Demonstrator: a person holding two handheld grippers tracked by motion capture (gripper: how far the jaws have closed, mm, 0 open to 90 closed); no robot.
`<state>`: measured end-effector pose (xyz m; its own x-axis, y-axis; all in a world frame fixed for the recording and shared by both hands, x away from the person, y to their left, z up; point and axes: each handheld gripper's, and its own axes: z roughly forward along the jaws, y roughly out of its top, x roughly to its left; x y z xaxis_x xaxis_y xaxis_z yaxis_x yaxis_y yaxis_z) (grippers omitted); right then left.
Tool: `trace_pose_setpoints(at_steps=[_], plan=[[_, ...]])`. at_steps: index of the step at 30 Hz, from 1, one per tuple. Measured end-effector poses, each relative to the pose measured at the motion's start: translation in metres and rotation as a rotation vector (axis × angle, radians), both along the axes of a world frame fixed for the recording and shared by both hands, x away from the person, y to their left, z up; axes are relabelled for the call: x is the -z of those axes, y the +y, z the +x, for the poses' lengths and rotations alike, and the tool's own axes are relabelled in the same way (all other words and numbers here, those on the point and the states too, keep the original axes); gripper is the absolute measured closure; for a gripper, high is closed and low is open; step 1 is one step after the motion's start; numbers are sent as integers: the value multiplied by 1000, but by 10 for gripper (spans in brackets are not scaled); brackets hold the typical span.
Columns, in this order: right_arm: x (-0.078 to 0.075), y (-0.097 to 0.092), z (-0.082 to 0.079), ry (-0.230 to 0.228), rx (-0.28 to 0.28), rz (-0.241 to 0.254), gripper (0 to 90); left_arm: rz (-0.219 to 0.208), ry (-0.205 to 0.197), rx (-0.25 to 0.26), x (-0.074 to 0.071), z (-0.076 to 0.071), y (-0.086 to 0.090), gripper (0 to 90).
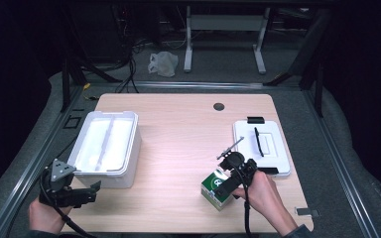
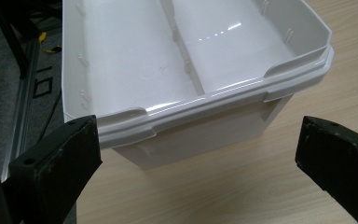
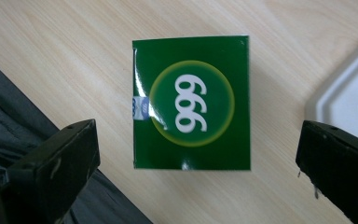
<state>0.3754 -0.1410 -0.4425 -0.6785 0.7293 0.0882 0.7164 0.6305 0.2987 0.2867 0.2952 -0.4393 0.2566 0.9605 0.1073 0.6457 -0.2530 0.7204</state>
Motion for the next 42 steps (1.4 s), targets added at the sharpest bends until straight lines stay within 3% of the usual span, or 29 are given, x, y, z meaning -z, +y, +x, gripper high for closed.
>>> trace_pose_setpoints(at_steps=[10, 23, 28, 42], plan=[[38, 31, 17, 99, -28, -102, 0, 4, 6, 1, 1, 1, 0, 0], [69, 43, 24, 110, -35, -205, 31, 7, 13, 6, 2, 1, 0, 0], [69, 42, 25, 93, -27, -211, 121, 8, 17, 6, 3, 1, 0, 0], [60, 43, 20, 56, -82, -211, 164, 8, 18, 10, 4, 1, 0, 0]])
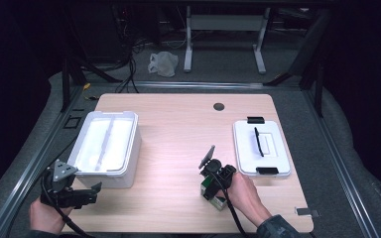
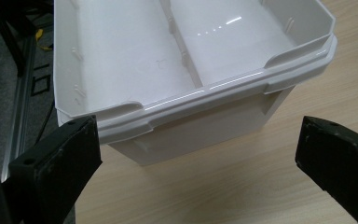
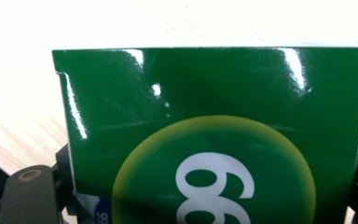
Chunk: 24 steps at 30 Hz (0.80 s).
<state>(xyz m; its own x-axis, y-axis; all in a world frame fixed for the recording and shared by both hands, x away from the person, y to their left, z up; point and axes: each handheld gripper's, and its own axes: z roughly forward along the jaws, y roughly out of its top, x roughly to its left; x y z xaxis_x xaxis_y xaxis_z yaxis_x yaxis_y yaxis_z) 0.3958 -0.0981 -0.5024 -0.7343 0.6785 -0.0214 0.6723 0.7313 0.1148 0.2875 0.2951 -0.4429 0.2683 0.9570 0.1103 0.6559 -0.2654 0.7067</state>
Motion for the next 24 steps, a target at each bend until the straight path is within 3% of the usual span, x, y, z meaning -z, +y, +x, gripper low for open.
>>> trace_pose_setpoints(at_steps=[9, 15, 24], plan=[[-26, -3, -13, -42, -42, 35, 164, -1, -3, -1, 0, -1, 1, 0], [-40, -19, -23, -65, -41, 49, 164, 0, -1, 3, 0, -1, 1, 0], [-49, -58, -28, -75, 31, 62, 163, 2, -3, 6, 0, -1, 1, 0]])
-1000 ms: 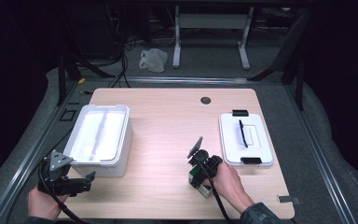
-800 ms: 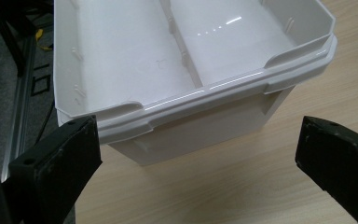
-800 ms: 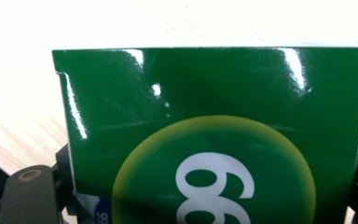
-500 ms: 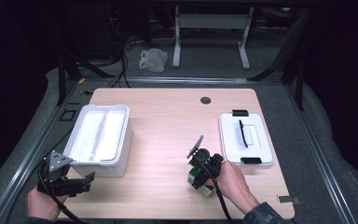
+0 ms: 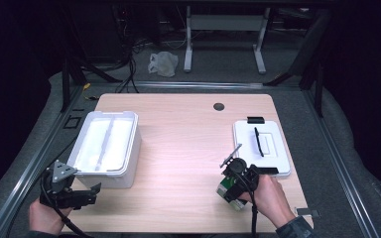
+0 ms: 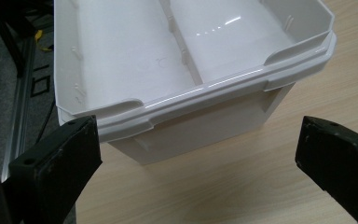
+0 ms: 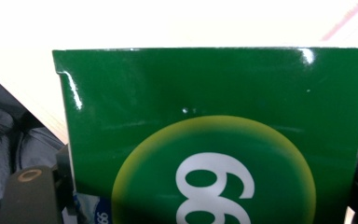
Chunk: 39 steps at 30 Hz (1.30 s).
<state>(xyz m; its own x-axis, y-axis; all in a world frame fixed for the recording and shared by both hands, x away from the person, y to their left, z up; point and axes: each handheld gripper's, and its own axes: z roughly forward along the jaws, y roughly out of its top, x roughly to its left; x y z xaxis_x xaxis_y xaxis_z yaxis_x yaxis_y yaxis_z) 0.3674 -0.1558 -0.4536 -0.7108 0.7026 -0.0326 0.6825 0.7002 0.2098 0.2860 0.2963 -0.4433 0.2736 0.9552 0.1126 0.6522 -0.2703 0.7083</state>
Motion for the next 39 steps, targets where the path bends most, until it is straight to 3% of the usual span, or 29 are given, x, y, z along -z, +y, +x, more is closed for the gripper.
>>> trace_pose_setpoints(at_steps=[7, 10, 15, 17, 21, 28, 34, 39], plan=[[5, -34, -4, 12, 68, 7, 163, 3, 2, 0, 1, 0, 0, 0], [14, -57, -5, 24, 117, -5, 163, 4, 4, 5, 1, 0, 0, 0], [24, -74, -6, 42, 154, -22, 162, 6, 5, 6, 1, 0, -1, 0], [32, -86, -6, 71, 177, -27, 161, 8, 4, 5, 1, 0, -1, 0], [39, -98, -4, 70, 216, -30, 158, 9, 7, 4, 1, 0, -1, 0], [51, -102, -1, 99, 232, -49, 149, 10, 12, 9, 2, 0, -1, 0], [54, -101, 0, 90, 237, -58, 129, 4, 16, 12, 2, 1, -1, 0], [46, -103, 0, 85, 254, -36, 46, 2, 18, 16, 1, 0, -1, 0]])
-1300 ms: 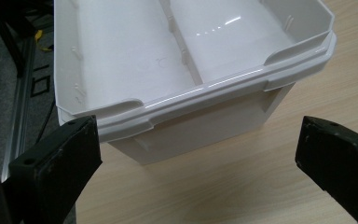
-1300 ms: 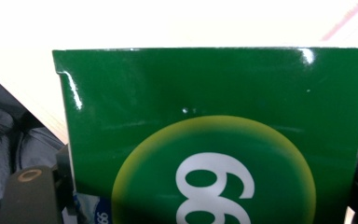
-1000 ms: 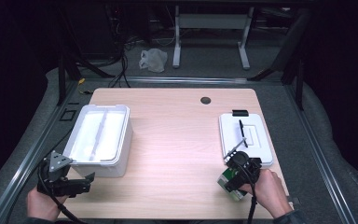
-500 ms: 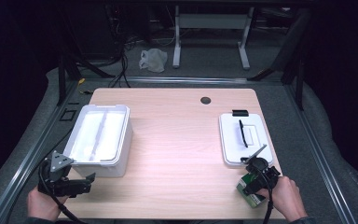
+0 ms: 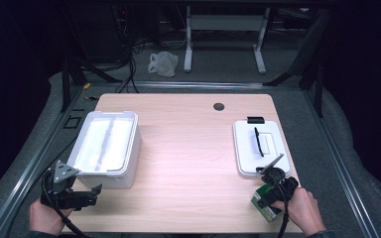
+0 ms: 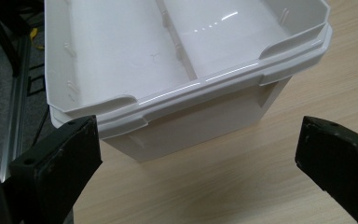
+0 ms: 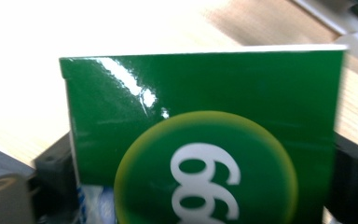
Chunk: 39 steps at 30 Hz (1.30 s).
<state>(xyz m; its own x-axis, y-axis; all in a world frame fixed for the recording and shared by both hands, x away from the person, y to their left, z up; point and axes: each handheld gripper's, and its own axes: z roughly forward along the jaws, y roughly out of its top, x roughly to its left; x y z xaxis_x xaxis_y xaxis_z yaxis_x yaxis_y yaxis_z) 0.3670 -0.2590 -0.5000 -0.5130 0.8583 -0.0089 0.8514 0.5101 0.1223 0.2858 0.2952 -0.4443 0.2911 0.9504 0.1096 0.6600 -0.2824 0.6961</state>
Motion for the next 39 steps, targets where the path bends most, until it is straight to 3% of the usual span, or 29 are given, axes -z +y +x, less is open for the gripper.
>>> trace_pose_setpoints(at_steps=[6, 13, 17, 19, 20, 21, 22, 24, 25, 30, 31, 32, 33, 34, 35, 36, 39], plan=[[-8, -1, -2, -9, -2, 20, 12, -14, 5, 4, -2, 0, 0, 0], [-29, 0, -7, -54, 7, 43, 0, -41, 10, -2, -14, 4, 4, 0], [-41, -3, -8, -97, 17, 64, 0, -28, 10, -5, -28, 16, 2, 0], [-49, -4, -8, -120, 26, 79, 0, -11, 42, -8, -37, 37, 1, 0], [-49, -4, -8, -120, 26, 79, 0, -11, 42, -8, -37, 37, 1, 0], [-51, -4, -8, -123, 29, 79, 0, -5, 90, -9, -41, 55, 1, 0], [-51, -4, -8, -123, 29, 79, 0, -5, 90, -9, -41, 55, 1, 0], [-51, -4, -8, -126, 28, 80, 0, -20, 148, -9, -45, 75, 3, 2], [-52, -4, -8, -128, 27, 81, 0, -26, 196, -7, -49, 95, 2, 28], [-53, -2, -9, -126, 22, 83, 0, -35, 323, -16, -53, 139, -4, 69], [-53, -2, -9, -127, 20, 83, 2, -28, 353, -20, -53, 146, -5, 77], [-53, -2, -9, -127, 20, 83, 2, -28, 353, -20, -53, 146, -5, 83], [-53, -2, -9, -129, 20, 81, 4, -24, 397, -32, -53, 160, -7, 98], [-53, -2, -9, -128, 18, 80, 6, -24, 397, -32, -53, 160, -7, 105], [-53, -2, -9, -127, 18, 81, 8, -15, 434, -42, -53, 170, -9, 125], [-53, -2, -9, -127, 18, 82, 10, -15, 434, -42, -53, 170, -9, 142], [-52, -2, -9, -129, 22, 80, 14, -5, 502, -59, -51, 187, -15, 195]])
